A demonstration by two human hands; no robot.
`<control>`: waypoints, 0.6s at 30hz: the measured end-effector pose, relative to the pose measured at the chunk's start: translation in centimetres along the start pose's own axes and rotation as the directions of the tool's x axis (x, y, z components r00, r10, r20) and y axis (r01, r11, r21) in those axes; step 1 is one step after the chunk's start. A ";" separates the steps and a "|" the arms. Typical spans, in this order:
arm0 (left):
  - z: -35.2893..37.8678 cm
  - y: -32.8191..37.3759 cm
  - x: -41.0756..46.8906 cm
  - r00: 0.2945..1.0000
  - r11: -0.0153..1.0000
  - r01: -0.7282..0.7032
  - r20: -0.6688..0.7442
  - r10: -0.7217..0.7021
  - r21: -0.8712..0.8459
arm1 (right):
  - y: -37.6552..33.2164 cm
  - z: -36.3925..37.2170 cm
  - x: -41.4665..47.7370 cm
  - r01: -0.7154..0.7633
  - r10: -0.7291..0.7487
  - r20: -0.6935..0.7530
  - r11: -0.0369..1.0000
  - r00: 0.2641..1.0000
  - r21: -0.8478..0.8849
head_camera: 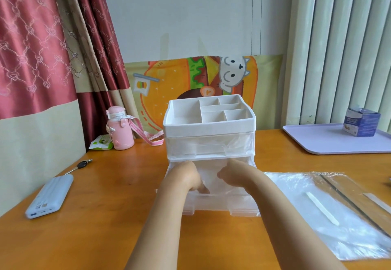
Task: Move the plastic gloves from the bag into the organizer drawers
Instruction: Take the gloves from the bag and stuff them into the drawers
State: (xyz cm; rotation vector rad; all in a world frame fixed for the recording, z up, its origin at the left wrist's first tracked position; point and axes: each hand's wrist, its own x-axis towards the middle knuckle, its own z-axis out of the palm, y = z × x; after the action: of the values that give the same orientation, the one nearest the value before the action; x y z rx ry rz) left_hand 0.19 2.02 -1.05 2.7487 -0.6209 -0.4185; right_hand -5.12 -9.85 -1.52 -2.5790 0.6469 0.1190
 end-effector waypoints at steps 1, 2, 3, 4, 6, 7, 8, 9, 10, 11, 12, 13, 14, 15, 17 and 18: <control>0.0 -0.1 0.1 1.000 1.000 0.003 0.000 -0.003 0.000 | -0.2 0.0 0.3 -0.002 0.002 0.020 1.000 1.000 -0.012; 0.0 -0.2 0.1 1.000 1.000 0.003 0.000 -0.003 0.000 | -0.3 -0.1 0.3 -0.003 0.004 0.036 0.999 0.999 -0.033; 0.0 -0.2 0.2 1.000 1.000 0.001 -0.001 -0.001 -0.003 | -0.4 -0.2 0.1 -0.002 0.005 0.045 0.998 0.999 -0.067; 0.0 -0.3 0.4 1.000 1.000 -0.004 -0.002 0.004 -0.010 | -0.4 -0.3 0.0 0.000 0.005 0.050 0.995 0.999 -0.098; 0.2 -0.4 0.5 1.000 1.000 -0.013 -0.003 0.013 -0.020 | -0.3 -0.4 -0.5 0.013 -0.008 0.034 0.989 0.999 -0.147; 0.2 -0.4 0.5 1.000 1.000 -0.017 -0.007 0.017 -0.019 | -0.2 -0.7 -0.8 0.029 -0.028 0.010 0.987 1.000 -0.157; 0.2 -0.4 0.5 1.000 1.000 -0.019 -0.011 0.019 -0.016 | -0.1 -1.0 -1.3 0.044 -0.048 -0.018 0.986 0.999 -0.159; 0.0 -0.5 0.5 1.000 1.000 -0.020 -0.017 0.020 -0.008 | 0.1 -1.6 -1.8 0.070 -0.079 -0.051 0.987 0.996 -0.145; -0.2 -0.4 0.3 1.000 1.000 -0.016 -0.024 0.016 0.003 | 0.5 -2.4 -2.5 0.107 -0.117 -0.081 0.987 0.990 -0.119; -0.5 -0.3 0.1 0.999 1.000 -0.013 -0.038 0.014 0.019 | 0.8 -3.2 -3.4 0.149 -0.160 -0.111 0.984 0.981 -0.096; -0.9 -0.2 -0.1 0.998 0.999 -0.014 -0.054 0.016 0.032 | 1.5 -4.1 -4.4 0.193 -0.202 -0.144 0.978 0.969 -0.072; -1.2 0.1 -0.5 0.997 0.999 -0.025 -0.072 0.027 0.032 | 2.4 -5.0 -5.3 0.230 -0.236 -0.177 0.972 0.956 -0.052; -1.5 0.5 -1.0 0.993 0.999 -0.052 -0.104 0.053 0.011 | 3.4 -5.8 -6.2 0.255 -0.258 -0.209 0.966 0.943 -0.040; -1.8 0.9 -1.5 0.983 0.995 -0.095 -0.158 0.092 -0.010 | 4.6 -6.5 -6.9 0.266 -0.267 -0.237 0.963 0.934 -0.035; -1.7 2.3 -3.1 0.931 0.972 -0.228 -0.306 0.201 -0.055 | 7.1 -7.7 -8.0 0.242 -0.243 -0.259 0.970 0.935 -0.037; -1.4 3.2 -4.0 0.880 0.942 -0.327 -0.388 0.273 -0.080 | 8.4 -8.1 -8.2 0.213 -0.217 -0.272 0.976 0.938 -0.044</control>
State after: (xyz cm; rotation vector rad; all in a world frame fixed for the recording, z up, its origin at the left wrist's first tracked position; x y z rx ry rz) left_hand -3.95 1.34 2.18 2.4395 -0.8569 0.1271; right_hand -16.54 -16.61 3.64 -2.6841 0.4544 -0.3138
